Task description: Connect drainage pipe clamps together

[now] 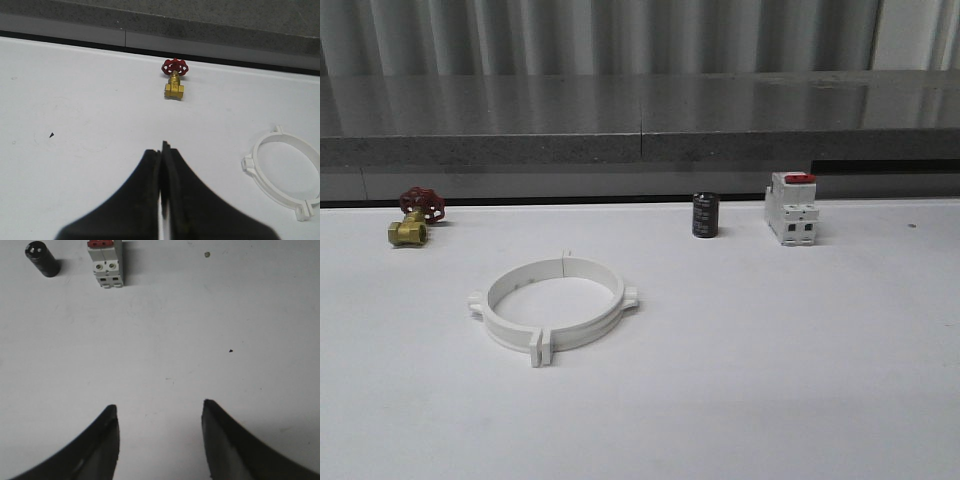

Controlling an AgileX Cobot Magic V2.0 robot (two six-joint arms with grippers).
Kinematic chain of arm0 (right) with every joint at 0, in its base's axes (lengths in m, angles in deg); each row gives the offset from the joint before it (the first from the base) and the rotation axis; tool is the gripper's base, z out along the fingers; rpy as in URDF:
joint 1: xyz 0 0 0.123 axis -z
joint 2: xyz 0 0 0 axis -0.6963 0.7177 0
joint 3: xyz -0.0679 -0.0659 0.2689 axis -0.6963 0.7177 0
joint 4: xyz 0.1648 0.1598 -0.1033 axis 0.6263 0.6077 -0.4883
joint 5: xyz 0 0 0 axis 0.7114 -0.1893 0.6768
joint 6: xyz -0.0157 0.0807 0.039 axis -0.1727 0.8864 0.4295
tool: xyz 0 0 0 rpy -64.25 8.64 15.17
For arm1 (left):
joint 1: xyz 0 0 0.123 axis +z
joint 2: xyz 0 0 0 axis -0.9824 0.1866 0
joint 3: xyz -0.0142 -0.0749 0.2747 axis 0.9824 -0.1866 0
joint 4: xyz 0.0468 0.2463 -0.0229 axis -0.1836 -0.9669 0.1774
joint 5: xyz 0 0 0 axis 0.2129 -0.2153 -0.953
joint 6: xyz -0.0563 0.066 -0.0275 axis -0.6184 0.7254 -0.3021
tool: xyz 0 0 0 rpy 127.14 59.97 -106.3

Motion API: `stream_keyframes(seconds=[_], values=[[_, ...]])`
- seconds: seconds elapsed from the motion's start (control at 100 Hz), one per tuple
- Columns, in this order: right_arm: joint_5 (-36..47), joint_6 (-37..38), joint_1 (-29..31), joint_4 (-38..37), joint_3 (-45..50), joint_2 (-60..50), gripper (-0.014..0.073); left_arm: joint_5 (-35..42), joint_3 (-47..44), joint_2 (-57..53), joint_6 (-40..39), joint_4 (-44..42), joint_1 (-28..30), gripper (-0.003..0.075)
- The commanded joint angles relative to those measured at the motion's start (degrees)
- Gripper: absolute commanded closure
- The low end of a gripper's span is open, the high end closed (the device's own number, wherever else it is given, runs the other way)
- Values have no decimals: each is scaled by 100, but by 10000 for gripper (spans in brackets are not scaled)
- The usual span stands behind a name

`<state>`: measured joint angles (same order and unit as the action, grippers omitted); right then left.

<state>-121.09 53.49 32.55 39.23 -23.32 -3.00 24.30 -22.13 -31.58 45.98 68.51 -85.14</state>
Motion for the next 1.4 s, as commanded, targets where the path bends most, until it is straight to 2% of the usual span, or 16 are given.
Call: stream_keyframes(seconds=[0.0, 0.11, 0.17, 0.22, 0.41, 1.18, 1.31, 1.39], values=[[286, -82, 43, -54, 374, -906, 200, 426, 151, 24, -51, -8, 0, 741], [253, -82, 43, -88, 967, -1787, 203, 426, 151, 24, -51, -8, 0, 741], [249, -82, 43, -197, 1257, -2262, 239, 426, 151, 24, -51, -8, 0, 741], [237, -82, 43, -305, 1451, -2598, 302, 426, 151, 24, -51, -8, 0, 741], [238, -82, 43, -535, 1871, -3292, 666, 426, 151, 24, -51, -8, 0, 741], [49, -82, 43, -634, 1880, -3313, 661, 426, 151, 24, -51, -8, 0, 741], [207, -82, 161, -652, 1912, -3476, 661, 426, 151, 24, -51, -8, 0, 741], [598, -201, 370, -509, 2078, -3697, 661, 426, 151, 24, -51, -8, 0, 741]])
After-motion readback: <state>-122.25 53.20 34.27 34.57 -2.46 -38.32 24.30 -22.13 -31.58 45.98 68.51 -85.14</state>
